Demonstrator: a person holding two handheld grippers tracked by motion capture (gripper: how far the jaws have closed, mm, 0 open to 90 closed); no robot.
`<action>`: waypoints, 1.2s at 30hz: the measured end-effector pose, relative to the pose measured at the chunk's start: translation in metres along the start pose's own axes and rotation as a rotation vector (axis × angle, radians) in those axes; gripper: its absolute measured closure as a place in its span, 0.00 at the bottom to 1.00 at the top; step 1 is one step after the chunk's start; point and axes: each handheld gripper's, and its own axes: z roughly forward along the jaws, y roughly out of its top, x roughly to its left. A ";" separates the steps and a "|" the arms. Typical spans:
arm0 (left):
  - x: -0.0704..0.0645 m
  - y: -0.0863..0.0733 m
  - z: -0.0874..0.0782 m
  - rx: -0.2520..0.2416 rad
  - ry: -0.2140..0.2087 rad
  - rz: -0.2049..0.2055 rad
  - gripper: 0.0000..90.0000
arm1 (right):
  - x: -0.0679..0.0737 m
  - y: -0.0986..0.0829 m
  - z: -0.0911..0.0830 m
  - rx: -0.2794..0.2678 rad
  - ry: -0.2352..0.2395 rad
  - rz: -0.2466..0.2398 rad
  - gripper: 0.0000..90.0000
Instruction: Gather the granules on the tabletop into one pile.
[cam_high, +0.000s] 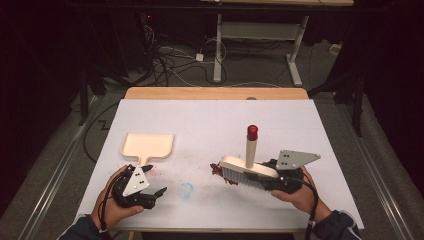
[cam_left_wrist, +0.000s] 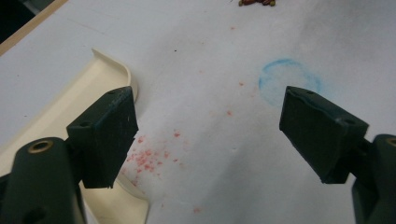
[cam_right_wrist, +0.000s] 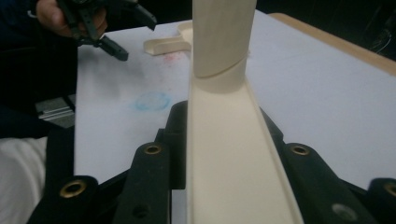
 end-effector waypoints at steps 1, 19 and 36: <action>0.000 0.000 0.000 0.001 -0.001 0.001 0.20 | 0.003 -0.003 -0.004 0.012 -0.002 0.000 0.75; -0.003 0.003 0.006 0.009 -0.024 0.020 0.20 | -0.010 -0.038 0.005 0.067 -0.023 0.101 0.75; -0.004 0.004 0.008 0.018 -0.030 0.022 0.20 | -0.011 -0.030 -0.007 -0.020 -0.013 0.106 0.75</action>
